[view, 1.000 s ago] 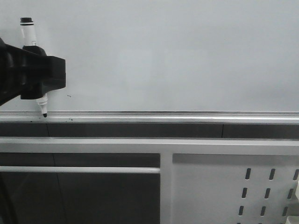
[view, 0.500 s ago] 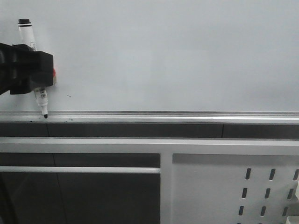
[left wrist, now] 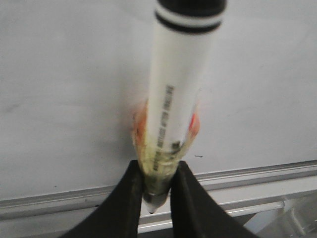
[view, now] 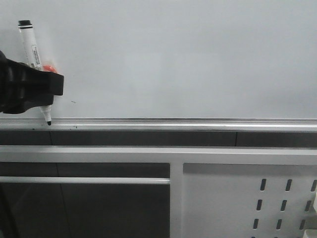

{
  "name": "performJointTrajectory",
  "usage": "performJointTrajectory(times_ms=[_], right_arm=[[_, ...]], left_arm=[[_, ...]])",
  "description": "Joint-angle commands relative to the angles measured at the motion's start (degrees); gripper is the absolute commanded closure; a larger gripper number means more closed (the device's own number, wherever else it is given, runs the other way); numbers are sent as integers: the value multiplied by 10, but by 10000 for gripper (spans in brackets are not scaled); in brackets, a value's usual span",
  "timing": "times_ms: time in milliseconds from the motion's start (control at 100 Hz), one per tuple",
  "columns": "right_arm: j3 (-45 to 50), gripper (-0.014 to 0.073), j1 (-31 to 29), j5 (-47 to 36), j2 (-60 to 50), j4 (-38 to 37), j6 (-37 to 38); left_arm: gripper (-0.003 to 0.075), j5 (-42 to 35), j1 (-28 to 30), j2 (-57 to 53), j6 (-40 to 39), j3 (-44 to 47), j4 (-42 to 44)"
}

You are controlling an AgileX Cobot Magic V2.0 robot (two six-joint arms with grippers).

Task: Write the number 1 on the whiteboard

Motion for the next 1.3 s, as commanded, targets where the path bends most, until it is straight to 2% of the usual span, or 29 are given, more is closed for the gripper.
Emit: performJointTrajectory(times_ms=[0,100,310,560,630,780,850,940,1050,1140,1290], right_arm=[[-20,267,-4,-53,11,-1,-5],[-20,267,-4,-66,11,-1,-5],[-25,267,-4,-53,11,2,-5],[-28,267,-3,-28,11,43,-18],[-38,267,-3,5,11,116,-110],[-73,267,-3,114,23,394,-462],[-92,267,-3,184,49,475,-571],[-122,267,-3,237,95,491,-596],[-158,265,8,236,137,503,-617],[-185,266,55,228,164,506,-646],[-217,266,149,225,221,427,-633]], left_arm=[[740,-40,1,-11,-6,-18,40],[740,-40,1,-18,-4,-25,65],[740,-38,1,-24,-4,-38,63],[740,29,-24,-38,5,-38,92],[740,32,-45,-49,16,-38,131],[740,46,-95,-78,20,-38,192],[740,75,-115,-89,21,-43,215],[740,158,-135,-95,21,-68,261],[740,254,-158,-96,21,-107,314],[740,290,-171,-96,21,-140,327],[740,323,-180,-96,21,-184,328]])
